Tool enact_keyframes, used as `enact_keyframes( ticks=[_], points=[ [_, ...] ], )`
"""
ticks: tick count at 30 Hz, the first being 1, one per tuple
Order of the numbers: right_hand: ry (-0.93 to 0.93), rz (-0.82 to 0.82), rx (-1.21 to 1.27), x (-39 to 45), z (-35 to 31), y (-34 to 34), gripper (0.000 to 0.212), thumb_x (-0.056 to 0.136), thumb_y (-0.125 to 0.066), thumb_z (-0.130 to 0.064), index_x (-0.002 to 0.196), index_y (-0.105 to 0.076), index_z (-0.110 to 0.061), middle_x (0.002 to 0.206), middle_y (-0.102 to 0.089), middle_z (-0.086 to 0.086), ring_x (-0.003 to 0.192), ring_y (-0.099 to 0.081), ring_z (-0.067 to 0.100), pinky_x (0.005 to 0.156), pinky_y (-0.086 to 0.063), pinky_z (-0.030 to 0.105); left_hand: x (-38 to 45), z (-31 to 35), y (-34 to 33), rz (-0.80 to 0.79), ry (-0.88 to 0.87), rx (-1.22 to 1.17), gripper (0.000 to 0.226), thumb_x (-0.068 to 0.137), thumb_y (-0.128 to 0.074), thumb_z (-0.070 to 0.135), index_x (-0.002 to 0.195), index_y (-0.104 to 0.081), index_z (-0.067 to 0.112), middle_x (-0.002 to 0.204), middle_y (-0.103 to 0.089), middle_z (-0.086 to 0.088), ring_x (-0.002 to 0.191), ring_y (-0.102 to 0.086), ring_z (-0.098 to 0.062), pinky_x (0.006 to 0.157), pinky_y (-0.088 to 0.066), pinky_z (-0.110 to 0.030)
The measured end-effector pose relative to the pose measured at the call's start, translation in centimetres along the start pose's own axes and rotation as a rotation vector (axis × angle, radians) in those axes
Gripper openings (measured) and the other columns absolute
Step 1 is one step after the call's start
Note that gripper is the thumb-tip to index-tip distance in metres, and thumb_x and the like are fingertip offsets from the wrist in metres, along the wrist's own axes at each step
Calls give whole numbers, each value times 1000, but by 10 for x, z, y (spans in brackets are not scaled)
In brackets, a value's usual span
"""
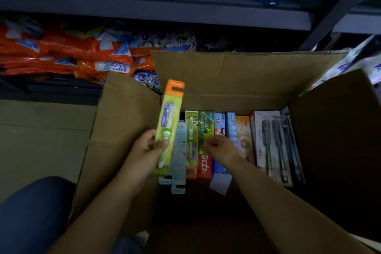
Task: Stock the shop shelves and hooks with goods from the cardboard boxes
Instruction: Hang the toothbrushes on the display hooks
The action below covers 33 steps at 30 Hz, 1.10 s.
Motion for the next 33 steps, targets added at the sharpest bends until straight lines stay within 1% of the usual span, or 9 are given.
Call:
enact_keyframes(
  ticks=[2,4,9,14,21,23,26,29,33],
  points=[
    [-25,-12,-227,0,8,-15,25,94,-57,-22,114,-64,-9,116,-63,6,111,-58,24,94,-47,29,-5,3,10,-28,-7,-47,14,94,-55,13,106,-61,16,95,-72,-5,84,-71,-18,63,-53,-30],
    [-29,-31,-360,-5,11,-34,24,93,-58,-29,105,-66,-10,107,-63,8,107,-59,25,84,-47,27,-10,1,14,-58,-1,-80,14,94,-54,13,106,-60,15,97,-72,-7,85,-72,-18,60,-54,-29],
    [-52,-25,-306,-13,16,-65,37,91,-63,-24,121,-50,-6,121,-60,13,111,-58,27,77,-42,24,-13,-4,20,-87,-19,-93,15,94,-52,12,108,-58,15,100,-72,-6,89,-72,-18,62,-56,-30],
    [-70,120,-249,3,12,-62,54,90,-64,-24,134,-39,-6,134,-47,14,119,-51,29,94,-45,32,-11,-7,21,-111,-27,-69,14,94,-51,10,107,-55,12,97,-71,-8,87,-72,-15,60,-55,-24],
    [-88,205,-271,16,12,-67,48,91,-61,-19,131,-39,-6,138,-39,16,120,-49,34,95,-45,39,-8,-7,22,-151,-5,-124,16,95,-48,8,108,-54,14,94,-74,-5,81,-71,-11,60,-55,-22],
    [-103,192,-236,16,13,-64,44,89,-64,-18,126,-44,-6,131,-45,15,114,-52,35,88,-47,36,-8,-8,23,-158,-7,-119,15,96,-46,9,108,-53,16,91,-75,-1,79,-70,-10,57,-54,-22],
    [-92,197,-242,14,11,-49,30,85,-67,-23,108,-58,-6,100,-61,11,89,-59,28,53,-38,21,-8,-8,25,-154,-20,-115,16,97,-45,10,108,-54,18,90,-74,-1,77,-69,-10,55,-53,-22],
    [-24,202,-266,12,0,-26,25,86,-63,-27,101,-64,-7,79,-58,4,75,-57,21,48,-33,19,-7,-8,26,-150,-18,-116,16,97,-45,10,109,-54,16,88,-74,0,75,-69,-9,55,-53,-23],
    [-27,74,-198,5,-21,19,51,85,-70,-30,131,-54,-15,107,-59,4,71,-60,12,54,-50,25,-5,-6,26,-164,-16,-104,22,96,-48,14,117,-53,15,90,-74,-2,77,-69,-9,55,-52,-21]
  ],
)
Point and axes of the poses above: each hand's wrist, its own x-axis towards the middle knuckle, its own y-axis out of the back of the hand, z = x × y, the point moved 5 cm from there along x, towards the middle knuckle
